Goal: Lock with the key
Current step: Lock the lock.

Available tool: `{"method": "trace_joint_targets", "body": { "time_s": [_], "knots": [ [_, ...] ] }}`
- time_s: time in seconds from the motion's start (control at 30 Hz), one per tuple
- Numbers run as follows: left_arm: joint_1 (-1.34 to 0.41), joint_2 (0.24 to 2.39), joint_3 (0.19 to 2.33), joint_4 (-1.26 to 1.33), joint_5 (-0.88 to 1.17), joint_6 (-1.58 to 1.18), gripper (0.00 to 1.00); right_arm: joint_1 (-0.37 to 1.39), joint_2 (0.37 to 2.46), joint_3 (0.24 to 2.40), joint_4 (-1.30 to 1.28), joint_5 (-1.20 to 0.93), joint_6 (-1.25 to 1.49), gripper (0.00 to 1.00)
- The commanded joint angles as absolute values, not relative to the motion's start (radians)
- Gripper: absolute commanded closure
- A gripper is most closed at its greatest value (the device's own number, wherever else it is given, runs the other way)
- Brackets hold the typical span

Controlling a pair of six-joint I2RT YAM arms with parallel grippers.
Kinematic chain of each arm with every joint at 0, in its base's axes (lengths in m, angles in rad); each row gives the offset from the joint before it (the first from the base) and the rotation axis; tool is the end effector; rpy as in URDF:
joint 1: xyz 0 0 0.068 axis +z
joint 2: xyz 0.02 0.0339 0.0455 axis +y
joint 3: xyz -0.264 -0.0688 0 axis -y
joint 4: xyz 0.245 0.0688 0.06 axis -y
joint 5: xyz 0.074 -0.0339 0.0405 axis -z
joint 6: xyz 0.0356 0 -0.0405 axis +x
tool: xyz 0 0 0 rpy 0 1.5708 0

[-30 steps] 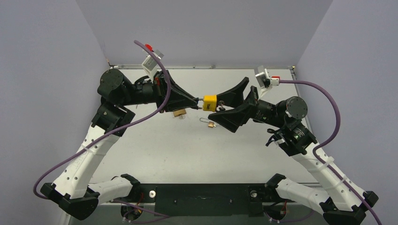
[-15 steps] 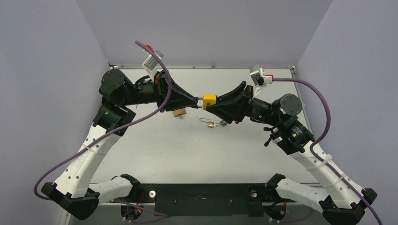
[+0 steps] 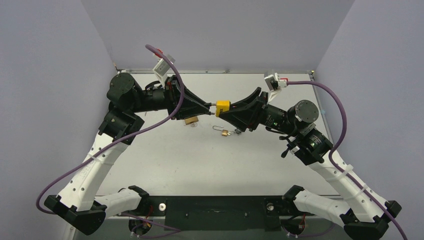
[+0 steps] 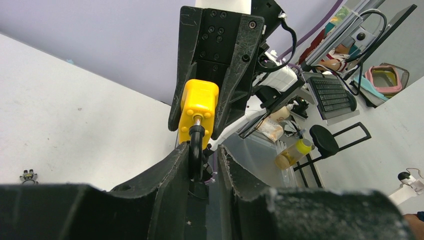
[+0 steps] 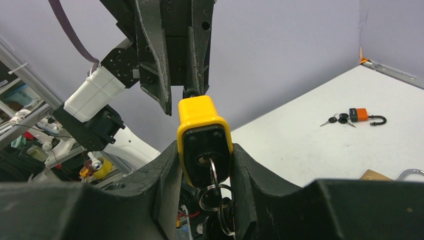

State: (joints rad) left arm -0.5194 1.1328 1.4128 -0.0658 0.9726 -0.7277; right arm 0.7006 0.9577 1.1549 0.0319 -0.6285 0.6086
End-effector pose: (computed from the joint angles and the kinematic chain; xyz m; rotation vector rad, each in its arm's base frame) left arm 0.1753 -0.1341 0.4979 0.7742 1.5001 -1.6285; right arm 0.1369 0.1428 0.4596 -0.6582 1.4175 1.4824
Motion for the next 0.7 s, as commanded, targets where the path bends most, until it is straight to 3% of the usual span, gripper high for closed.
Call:
{"method": "trace_joint_targets", "body": {
  "time_s": [0.0,0.4,0.67],
  "knots": [
    [-0.503,1.116,1.414,-0.054,0.973,-0.71,0.77,0.678,0.925,1.143,0.114,-0.594,0.641,1.0],
    [-0.495,1.119,1.392,-0.026,0.98,-0.724,0.78,0.653,0.922,1.123,0.165,-0.624,0.701,1.0],
    [-0.496,1.122,1.385,-0.026,0.965,-0.726,1.0,0.654,0.935,1.109,0.211,-0.644,0.739,1.0]
  ]
}}
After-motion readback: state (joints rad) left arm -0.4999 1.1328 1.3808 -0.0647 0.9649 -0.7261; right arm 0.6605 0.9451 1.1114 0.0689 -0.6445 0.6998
